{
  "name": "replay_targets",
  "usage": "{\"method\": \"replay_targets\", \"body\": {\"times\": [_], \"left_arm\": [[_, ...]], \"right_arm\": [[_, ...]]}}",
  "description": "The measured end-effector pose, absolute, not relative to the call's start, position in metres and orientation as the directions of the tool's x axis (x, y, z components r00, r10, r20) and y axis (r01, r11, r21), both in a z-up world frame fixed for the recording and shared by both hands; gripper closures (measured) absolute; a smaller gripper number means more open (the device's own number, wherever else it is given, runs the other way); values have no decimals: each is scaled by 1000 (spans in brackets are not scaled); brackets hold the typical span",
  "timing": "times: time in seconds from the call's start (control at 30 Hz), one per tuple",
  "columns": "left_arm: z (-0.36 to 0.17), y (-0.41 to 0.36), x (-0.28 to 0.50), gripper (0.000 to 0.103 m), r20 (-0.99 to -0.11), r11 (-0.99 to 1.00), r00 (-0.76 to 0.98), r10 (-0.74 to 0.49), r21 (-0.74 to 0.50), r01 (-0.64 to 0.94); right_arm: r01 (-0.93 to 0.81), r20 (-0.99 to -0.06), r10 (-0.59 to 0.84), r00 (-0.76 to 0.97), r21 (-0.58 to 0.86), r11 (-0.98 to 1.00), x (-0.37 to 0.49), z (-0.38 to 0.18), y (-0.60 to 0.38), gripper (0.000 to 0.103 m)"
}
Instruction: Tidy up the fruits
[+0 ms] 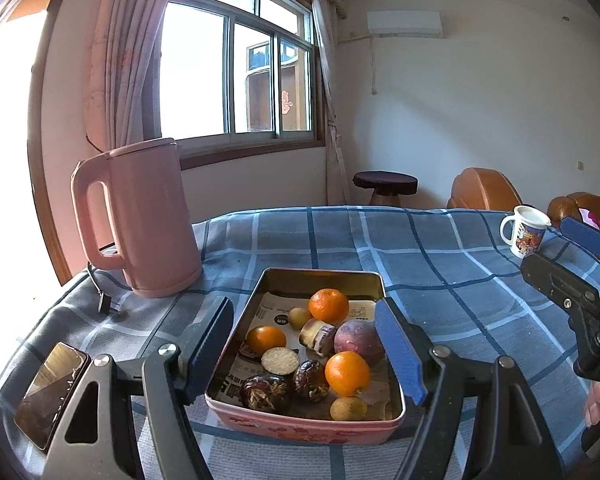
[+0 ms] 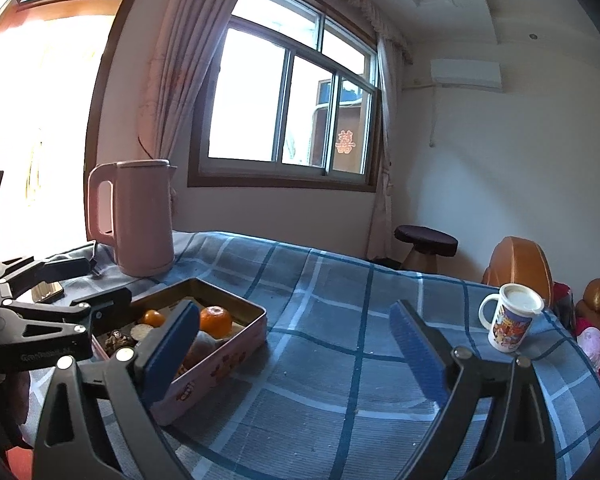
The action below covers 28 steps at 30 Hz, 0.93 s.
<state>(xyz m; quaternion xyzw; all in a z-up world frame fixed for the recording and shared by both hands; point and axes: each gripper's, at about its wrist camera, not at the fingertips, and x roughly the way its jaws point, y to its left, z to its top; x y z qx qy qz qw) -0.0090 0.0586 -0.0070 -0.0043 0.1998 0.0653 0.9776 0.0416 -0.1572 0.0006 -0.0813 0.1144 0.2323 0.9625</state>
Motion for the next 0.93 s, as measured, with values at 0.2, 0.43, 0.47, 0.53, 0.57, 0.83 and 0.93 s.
{"method": "replay_targets", "body": {"times": [0.2, 0.43, 0.47, 0.53, 0.57, 0.83, 0.93], "left_arm": [[-6, 57, -8, 14, -403, 991, 906, 128, 10, -135], [-3, 60, -9, 14, -396, 988, 907, 141, -9, -157], [-3, 60, -9, 13, -394, 988, 908, 139, -12, -156], [-3, 60, -9, 12, -397, 989, 910, 123, -27, -146], [-3, 60, -9, 10, -399, 989, 910, 117, -36, -142], [-4, 56, -8, 7, -396, 989, 909, 128, -19, -147], [-3, 54, -10, 7, -385, 988, 912, 140, -7, -155]], "right_arm": [[-463, -251, 425, 869, -112, 880, 39, 3, -159, 5], [-459, -243, 421, 874, -128, 879, 35, 4, -160, 5], [-459, -243, 421, 874, -128, 879, 35, 4, -160, 5], [-459, -244, 420, 874, -129, 879, 35, 4, -160, 5], [-458, -244, 420, 874, -129, 879, 35, 4, -161, 5], [-459, -248, 420, 873, -128, 879, 35, 2, -163, 5], [-460, -250, 421, 872, -126, 879, 35, 1, -165, 5]]}}
